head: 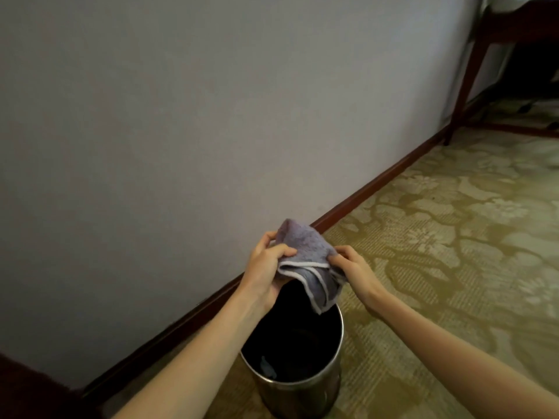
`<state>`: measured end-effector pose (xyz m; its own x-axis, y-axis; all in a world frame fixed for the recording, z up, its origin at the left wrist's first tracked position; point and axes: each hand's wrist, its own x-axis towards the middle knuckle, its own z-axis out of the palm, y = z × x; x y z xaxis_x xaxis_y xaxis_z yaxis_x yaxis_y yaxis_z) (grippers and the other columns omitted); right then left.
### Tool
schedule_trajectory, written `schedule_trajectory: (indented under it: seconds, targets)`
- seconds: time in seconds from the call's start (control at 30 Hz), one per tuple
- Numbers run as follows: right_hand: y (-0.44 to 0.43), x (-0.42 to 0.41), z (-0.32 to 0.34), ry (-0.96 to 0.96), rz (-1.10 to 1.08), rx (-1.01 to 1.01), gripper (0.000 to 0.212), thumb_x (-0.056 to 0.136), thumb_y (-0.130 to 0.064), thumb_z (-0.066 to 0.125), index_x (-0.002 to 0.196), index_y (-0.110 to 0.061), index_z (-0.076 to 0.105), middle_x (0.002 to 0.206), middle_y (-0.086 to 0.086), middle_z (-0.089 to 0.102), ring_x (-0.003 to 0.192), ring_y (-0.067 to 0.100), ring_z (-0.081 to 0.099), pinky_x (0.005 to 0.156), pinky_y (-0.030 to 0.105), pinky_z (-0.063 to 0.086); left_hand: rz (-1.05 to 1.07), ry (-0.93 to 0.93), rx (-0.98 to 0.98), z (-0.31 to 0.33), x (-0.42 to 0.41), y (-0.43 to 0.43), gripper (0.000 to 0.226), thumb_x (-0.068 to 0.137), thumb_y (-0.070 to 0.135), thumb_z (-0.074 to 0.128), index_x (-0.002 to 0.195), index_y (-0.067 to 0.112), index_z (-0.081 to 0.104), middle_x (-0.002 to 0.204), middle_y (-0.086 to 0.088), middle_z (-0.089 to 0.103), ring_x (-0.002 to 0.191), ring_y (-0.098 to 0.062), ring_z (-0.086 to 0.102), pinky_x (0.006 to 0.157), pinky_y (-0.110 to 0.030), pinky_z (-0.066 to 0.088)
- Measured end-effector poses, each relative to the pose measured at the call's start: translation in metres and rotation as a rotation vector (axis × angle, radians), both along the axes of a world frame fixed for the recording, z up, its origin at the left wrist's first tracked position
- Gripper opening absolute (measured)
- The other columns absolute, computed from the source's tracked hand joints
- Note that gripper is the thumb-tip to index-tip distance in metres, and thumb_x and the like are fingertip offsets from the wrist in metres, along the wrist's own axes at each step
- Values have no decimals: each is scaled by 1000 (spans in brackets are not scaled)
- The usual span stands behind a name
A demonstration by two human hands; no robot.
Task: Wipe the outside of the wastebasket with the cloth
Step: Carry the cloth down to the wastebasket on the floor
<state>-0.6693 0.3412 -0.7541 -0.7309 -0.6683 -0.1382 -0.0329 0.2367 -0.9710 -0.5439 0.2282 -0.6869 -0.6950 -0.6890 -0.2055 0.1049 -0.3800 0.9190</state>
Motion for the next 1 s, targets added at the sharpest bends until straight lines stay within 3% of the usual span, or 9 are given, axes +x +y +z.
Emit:
schedule_trajectory:
  seconds: [0.17, 0.27, 0.43, 0.57, 0.67, 0.73, 0.8, 0.9, 1.0]
  targets:
    - [4, -4, -33, -1, -144, 86, 46, 83, -44, 63, 114, -11, 52, 116, 8, 55, 103, 24, 56, 71, 31, 43, 52, 51, -11, -33, 0, 6, 28, 73, -19, 50, 78, 9, 53, 75, -10, 59, 53, -15, 65, 48, -23, 52]
    - [8, 4, -45, -58, -213, 132, 39, 84, -45, 61, 101, -12, 52, 105, 8, 57, 89, 25, 56, 73, 40, 48, 48, 29, -54, -47, 6, 12, 29, 73, -18, 53, 84, 9, 55, 83, -13, 62, 62, -20, 67, 52, -26, 54]
    - [13, 21, -39, -483, -121, -45, 32, 94, -37, 50, 113, -11, 54, 92, 13, 61, 70, 28, 63, 51, 34, 55, -52, 99, -101, -57, 9, 25, 37, 75, -23, 47, 86, 11, 58, 100, -18, 62, 87, -31, 63, 74, -41, 54]
    - [23, 27, -36, -715, -130, -202, 40, 92, -47, 50, 109, -11, 59, 103, 19, 63, 87, 36, 64, 55, 44, 57, -219, 113, -231, -62, 20, 44, 41, 81, -20, 46, 86, 18, 62, 93, -10, 67, 86, -26, 66, 72, -37, 54]
    - [31, 28, -35, -844, -99, -288, 61, 82, -61, 55, 115, -10, 62, 113, 22, 65, 99, 36, 65, 77, 53, 56, -335, 58, -364, -63, 32, 58, 31, 85, -16, 47, 97, 9, 60, 98, -9, 67, 86, -19, 68, 70, -35, 55]
    - [36, 30, -32, -872, -61, -319, 61, 82, -54, 57, 114, -3, 64, 106, 22, 69, 92, 34, 68, 82, 49, 56, -409, 34, -416, -64, 37, 65, 30, 84, -18, 47, 105, 1, 57, 108, -11, 66, 94, -21, 66, 75, -39, 53]
    - [41, 34, -28, -858, -83, -359, 49, 85, -37, 54, 113, 2, 61, 92, 22, 68, 78, 32, 67, 68, 39, 59, -470, 40, -429, -64, 38, 72, 32, 83, -20, 49, 106, 0, 56, 109, -12, 64, 97, -24, 64, 80, -41, 51]
    - [50, 35, -33, -833, -193, -440, 37, 89, -23, 43, 111, 5, 55, 81, 21, 64, 67, 28, 64, 56, 31, 57, -505, 37, -525, -68, 35, 80, 31, 82, -19, 53, 109, -4, 55, 109, -12, 64, 99, -16, 64, 81, -28, 54]
    - [62, 28, -49, -720, -349, -444, 39, 89, -18, 44, 117, 8, 50, 104, 27, 56, 87, 35, 58, 81, 45, 52, -531, -60, -690, -82, 36, 87, 38, 83, -13, 55, 117, 3, 52, 119, -14, 60, 111, -21, 60, 92, -28, 50]
